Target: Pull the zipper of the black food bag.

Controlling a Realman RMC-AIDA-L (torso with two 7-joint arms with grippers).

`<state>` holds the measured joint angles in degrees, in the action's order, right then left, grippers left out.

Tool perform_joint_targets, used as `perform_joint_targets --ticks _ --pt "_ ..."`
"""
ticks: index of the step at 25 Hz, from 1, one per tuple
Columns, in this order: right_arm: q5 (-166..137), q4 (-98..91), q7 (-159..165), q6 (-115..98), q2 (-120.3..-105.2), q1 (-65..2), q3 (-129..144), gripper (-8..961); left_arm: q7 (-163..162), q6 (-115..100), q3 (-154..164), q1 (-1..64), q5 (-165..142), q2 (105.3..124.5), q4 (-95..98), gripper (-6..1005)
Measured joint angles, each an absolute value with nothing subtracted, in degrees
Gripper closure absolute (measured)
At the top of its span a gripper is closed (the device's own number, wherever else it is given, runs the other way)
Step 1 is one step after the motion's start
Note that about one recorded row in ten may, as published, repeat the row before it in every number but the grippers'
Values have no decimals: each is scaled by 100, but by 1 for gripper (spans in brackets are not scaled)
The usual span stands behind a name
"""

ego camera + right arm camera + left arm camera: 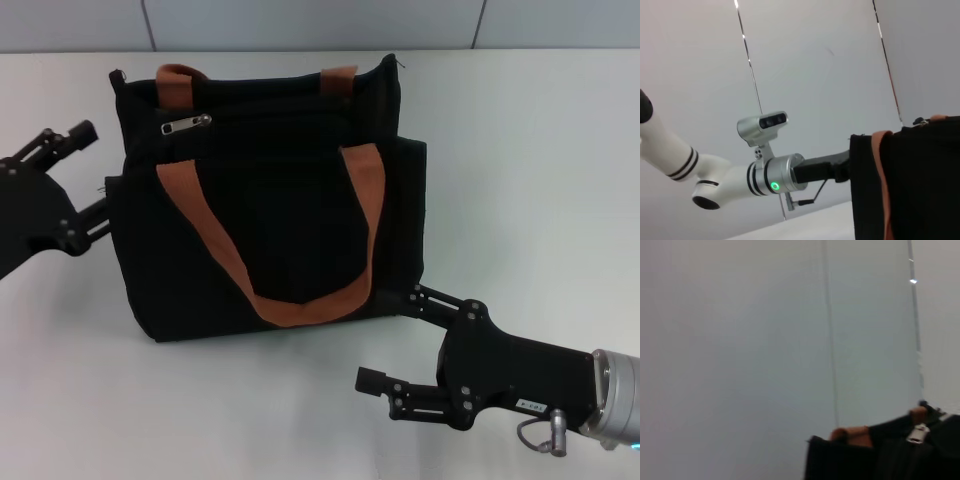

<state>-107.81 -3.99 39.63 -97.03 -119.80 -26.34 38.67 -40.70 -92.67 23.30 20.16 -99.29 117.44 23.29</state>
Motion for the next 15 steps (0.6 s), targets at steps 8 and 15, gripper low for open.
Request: perform_joint_targets --ticks 8,15 --pt "-10781 -315 3963 -9742 -11980 -2637 3867 133 -4153 -9395 2407 2131 -10162 11772 2508 252" --pt "-10783 -294 3963 -9746 -11980 -2644 3866 134 -4233 -9200 2399 2304 -10214 11849 2506 255"
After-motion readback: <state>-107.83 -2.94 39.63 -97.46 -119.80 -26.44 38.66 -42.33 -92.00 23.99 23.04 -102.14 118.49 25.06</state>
